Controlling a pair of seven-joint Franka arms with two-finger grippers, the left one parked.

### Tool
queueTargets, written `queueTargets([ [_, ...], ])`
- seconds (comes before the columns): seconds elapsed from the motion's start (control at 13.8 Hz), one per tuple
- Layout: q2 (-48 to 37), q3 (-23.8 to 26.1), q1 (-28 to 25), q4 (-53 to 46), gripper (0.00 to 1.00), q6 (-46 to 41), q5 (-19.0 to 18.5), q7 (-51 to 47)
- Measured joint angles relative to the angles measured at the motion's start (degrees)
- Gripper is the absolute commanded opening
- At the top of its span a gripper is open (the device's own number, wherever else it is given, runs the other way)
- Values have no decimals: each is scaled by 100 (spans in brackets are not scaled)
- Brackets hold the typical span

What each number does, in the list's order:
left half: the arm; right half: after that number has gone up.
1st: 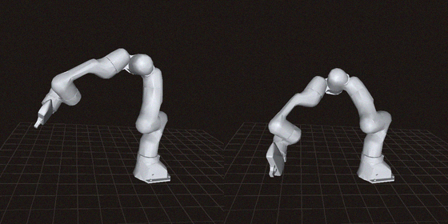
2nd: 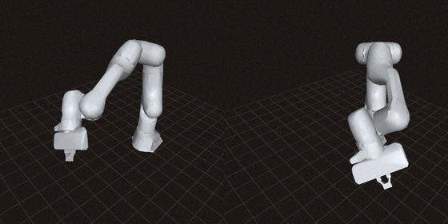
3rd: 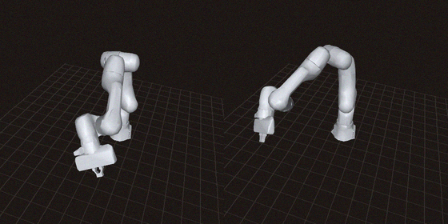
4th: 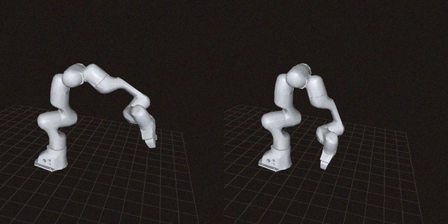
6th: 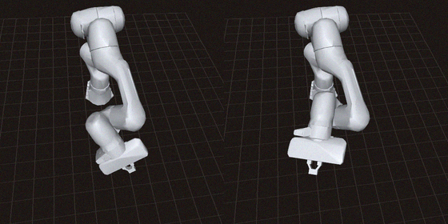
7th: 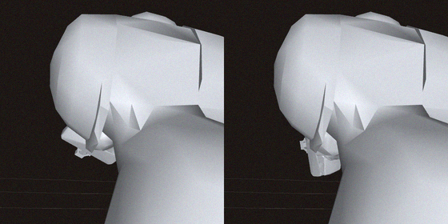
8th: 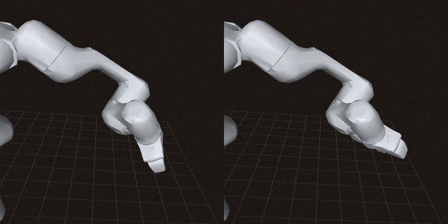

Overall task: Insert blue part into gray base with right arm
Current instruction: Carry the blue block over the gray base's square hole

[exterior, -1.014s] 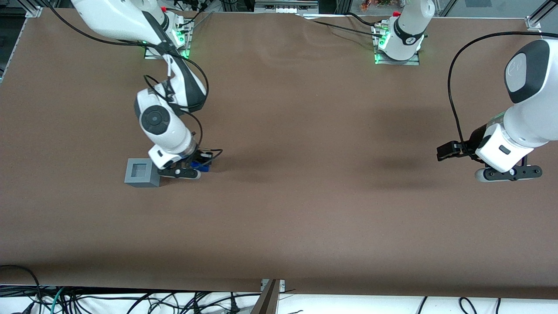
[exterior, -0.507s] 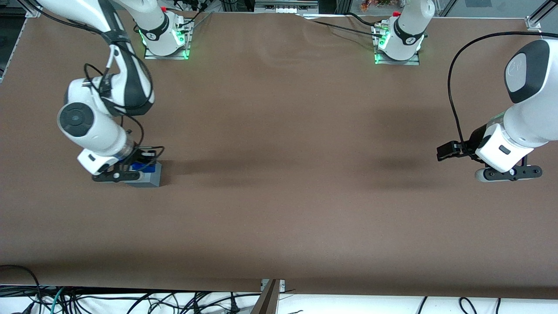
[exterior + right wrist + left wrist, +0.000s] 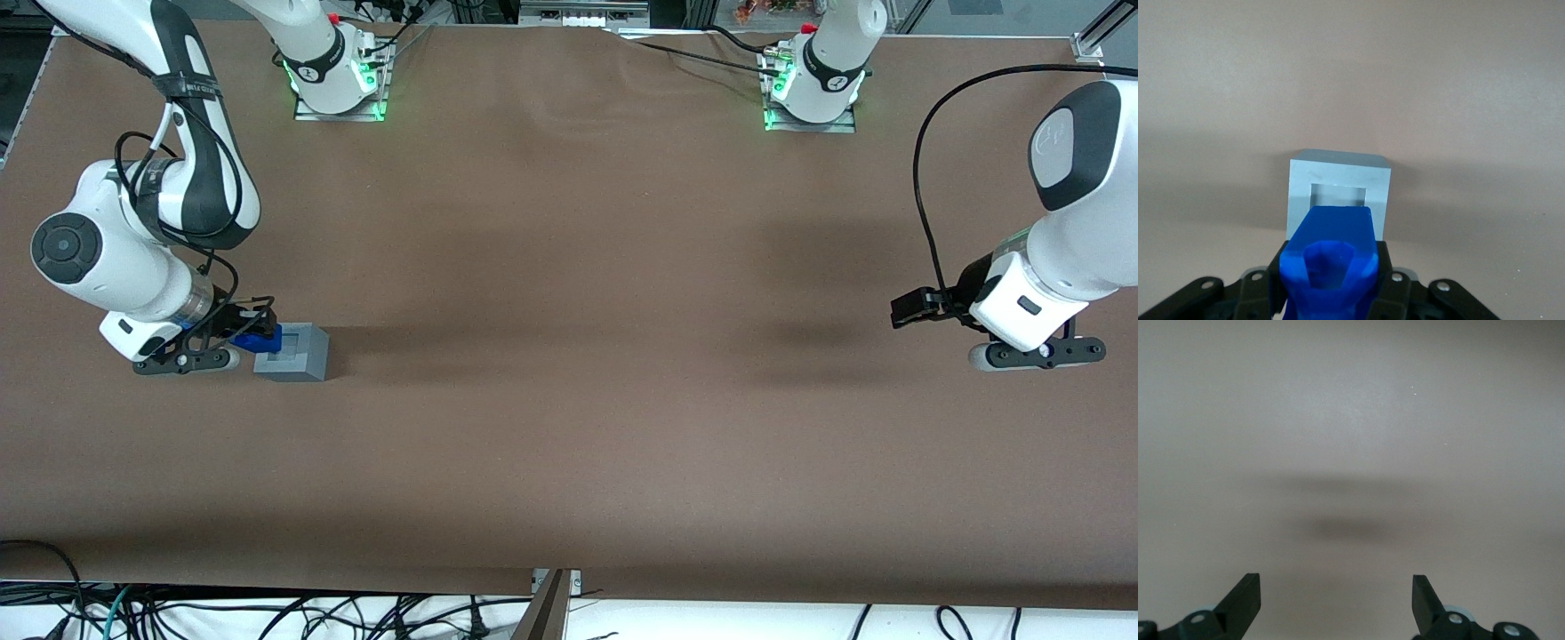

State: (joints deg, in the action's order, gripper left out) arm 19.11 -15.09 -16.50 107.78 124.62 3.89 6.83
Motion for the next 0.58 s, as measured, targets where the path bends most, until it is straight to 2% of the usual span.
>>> queueTargets([
  [0.58,146,1,-1,235,30,530,30,11],
])
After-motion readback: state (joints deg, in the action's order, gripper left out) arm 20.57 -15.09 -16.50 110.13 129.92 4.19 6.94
